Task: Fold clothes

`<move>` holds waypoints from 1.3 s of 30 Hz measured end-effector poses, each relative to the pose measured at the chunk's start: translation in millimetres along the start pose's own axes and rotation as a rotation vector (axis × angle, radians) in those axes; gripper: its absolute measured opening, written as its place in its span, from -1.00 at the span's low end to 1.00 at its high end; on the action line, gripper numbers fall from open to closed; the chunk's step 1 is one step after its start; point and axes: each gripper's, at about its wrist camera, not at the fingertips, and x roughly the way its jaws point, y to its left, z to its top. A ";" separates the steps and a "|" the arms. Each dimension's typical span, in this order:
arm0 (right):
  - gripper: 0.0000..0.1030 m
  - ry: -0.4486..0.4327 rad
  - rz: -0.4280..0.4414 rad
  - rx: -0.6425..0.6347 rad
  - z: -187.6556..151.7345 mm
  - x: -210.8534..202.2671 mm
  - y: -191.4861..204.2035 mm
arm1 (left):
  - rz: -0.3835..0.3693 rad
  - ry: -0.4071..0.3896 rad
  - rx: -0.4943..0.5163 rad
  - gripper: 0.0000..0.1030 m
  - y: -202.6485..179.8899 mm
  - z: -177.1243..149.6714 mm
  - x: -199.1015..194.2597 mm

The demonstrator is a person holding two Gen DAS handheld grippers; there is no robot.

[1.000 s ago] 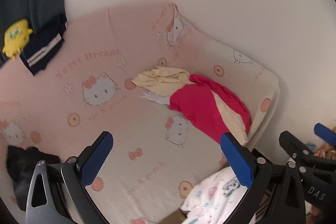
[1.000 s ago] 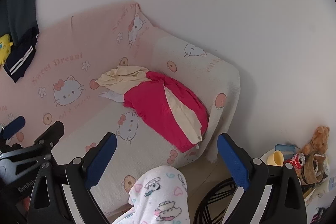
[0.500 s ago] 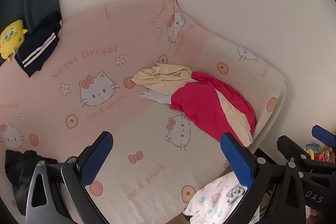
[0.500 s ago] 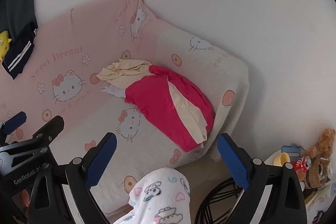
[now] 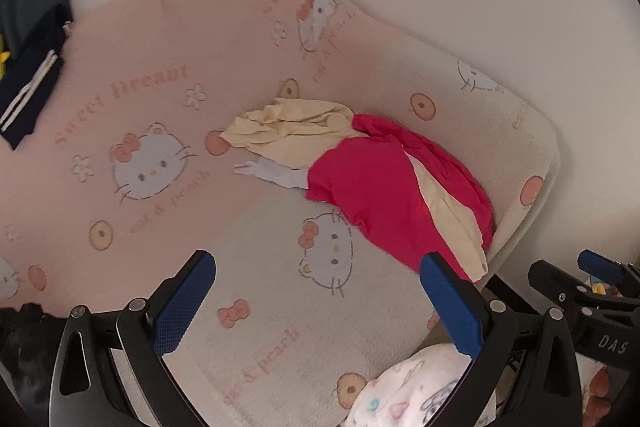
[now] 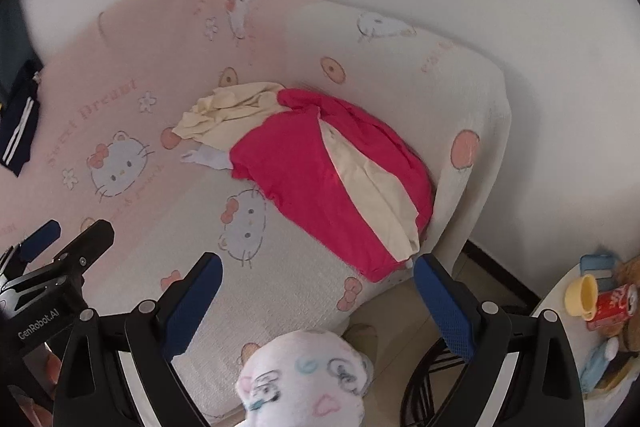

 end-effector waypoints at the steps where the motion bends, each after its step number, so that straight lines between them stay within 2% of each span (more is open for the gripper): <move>1: 0.88 0.007 0.011 0.017 1.5 5.5 -5.7 | -0.004 0.003 0.013 1.00 -4.2 2.1 3.9; 8: 0.88 0.049 0.080 0.156 4.5 41.8 -53.3 | -0.062 0.009 0.123 1.00 -34.4 12.2 33.0; 14: 0.88 0.095 0.157 0.339 -10.5 74.9 -101.2 | -0.086 0.006 0.312 1.00 -68.1 12.5 69.4; 18: 0.88 0.135 0.247 0.488 -31.1 99.5 -132.9 | -0.079 0.000 0.423 1.00 -86.4 10.8 91.3; 22: 0.88 0.139 0.263 0.566 -45.9 115.5 -149.9 | -0.060 -0.014 0.536 1.00 -106.4 5.6 108.2; 30: 0.85 0.122 0.423 0.742 -71.5 158.4 -179.8 | -0.111 -0.065 0.784 1.00 -148.6 -21.0 149.8; 34: 0.73 0.120 0.496 0.806 -83.2 182.2 -183.9 | -0.164 -0.057 0.849 1.00 -157.7 -30.6 168.1; 39: 0.73 0.157 0.505 0.897 -99.0 218.9 -192.0 | -0.242 -0.027 0.970 1.00 -174.0 -54.7 186.4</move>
